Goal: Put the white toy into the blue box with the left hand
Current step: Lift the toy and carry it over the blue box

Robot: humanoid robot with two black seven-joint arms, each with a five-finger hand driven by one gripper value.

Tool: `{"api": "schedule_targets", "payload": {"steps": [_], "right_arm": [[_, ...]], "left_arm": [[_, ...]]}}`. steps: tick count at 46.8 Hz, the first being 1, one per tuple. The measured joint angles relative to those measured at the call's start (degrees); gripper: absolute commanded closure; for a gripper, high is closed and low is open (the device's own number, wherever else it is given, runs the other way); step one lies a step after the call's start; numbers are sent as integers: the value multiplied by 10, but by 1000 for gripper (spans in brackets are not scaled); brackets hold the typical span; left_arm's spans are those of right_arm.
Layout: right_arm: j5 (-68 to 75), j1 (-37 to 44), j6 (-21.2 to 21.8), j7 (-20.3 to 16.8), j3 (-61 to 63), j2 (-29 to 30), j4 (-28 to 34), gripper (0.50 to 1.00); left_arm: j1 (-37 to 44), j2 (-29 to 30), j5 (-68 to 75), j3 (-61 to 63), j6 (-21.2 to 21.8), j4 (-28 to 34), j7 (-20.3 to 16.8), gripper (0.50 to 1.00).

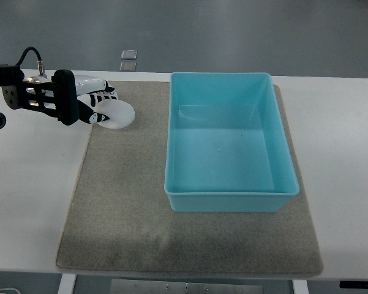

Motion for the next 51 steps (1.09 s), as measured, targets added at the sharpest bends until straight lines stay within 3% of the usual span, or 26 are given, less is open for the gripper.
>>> {"api": "schedule_targets", "payload": {"steps": [10,17,35,51], "right_arm": [[0,0,0,0,0,0,0,564],[0,0,0,0,0,0,0,564],[0,0,0,0,0,0,0,564],[0,0,0,0,0,0,0,564]], "left_arm": [[-65,-7,-9,-7,0,-1,1,1000],[-92,-59,-7,-8,-6,-2,1,1000],[-97,-187,1,2,-10,-5,1,1000],[-87,-227,7,55,-13,3,2,1000]]}}
